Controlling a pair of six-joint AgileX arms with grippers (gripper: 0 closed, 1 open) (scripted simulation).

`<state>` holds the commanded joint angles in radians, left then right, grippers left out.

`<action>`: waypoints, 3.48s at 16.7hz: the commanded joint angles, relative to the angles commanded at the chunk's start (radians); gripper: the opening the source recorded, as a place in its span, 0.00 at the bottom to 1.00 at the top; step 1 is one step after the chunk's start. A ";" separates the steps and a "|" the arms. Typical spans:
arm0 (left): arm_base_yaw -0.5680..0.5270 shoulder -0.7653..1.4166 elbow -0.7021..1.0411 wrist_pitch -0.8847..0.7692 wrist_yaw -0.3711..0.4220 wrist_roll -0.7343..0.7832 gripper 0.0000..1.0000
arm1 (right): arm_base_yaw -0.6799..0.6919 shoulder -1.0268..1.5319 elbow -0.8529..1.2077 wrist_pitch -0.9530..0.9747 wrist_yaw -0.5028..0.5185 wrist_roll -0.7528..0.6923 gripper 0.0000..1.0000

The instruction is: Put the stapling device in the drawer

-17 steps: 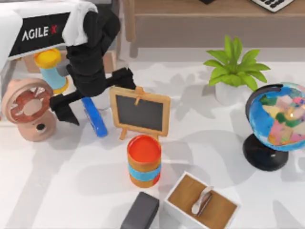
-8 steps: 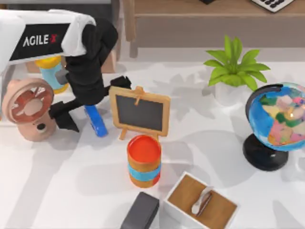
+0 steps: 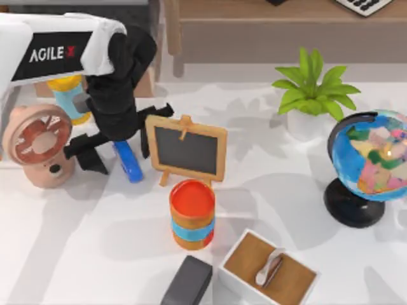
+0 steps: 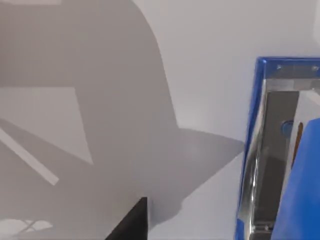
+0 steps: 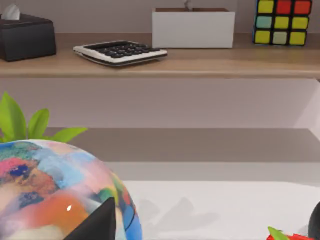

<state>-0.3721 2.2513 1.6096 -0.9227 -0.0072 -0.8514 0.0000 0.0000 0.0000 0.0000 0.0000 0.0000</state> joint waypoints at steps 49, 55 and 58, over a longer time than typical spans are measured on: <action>0.120 -0.023 0.535 -0.445 0.002 0.767 0.00 | 0.000 0.000 0.000 0.000 0.000 0.000 1.00; 0.466 0.036 0.790 -0.559 0.039 1.072 0.00 | 0.000 0.000 0.000 0.000 0.000 0.000 1.00; 0.610 0.141 0.892 -0.551 0.049 1.155 0.00 | 0.000 0.000 0.000 0.000 0.000 0.000 1.00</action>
<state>0.2376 2.3921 2.5014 -1.4741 0.0422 0.3040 0.0000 0.0000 0.0000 0.0000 0.0000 0.0000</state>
